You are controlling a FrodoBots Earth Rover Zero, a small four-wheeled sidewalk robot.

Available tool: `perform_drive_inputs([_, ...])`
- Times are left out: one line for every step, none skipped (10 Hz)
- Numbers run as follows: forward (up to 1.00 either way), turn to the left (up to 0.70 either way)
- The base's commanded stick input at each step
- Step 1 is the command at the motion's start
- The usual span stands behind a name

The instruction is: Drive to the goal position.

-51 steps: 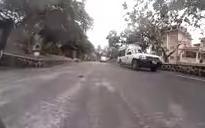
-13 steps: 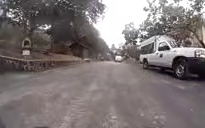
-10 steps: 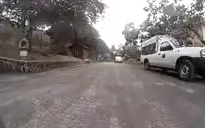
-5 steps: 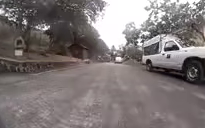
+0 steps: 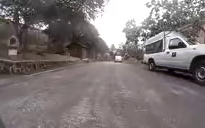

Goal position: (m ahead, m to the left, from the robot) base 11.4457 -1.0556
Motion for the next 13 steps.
perform_drive_inputs([0.70, 0.00])
perform_drive_inputs([0.70, 0.00])
perform_drive_inputs([0.70, 0.00])
perform_drive_inputs([0.70, 0.00])
perform_drive_inputs([0.70, 0.00])
perform_drive_inputs([0.70, 0.00])
perform_drive_inputs([0.70, 0.00])
perform_drive_inputs([0.70, 0.00])
perform_drive_inputs([0.70, 0.00])
perform_drive_inputs([0.70, 0.00])
perform_drive_inputs([0.70, 0.00])
perform_drive_inputs([0.70, 0.00])
perform_drive_inputs([0.70, 0.00])
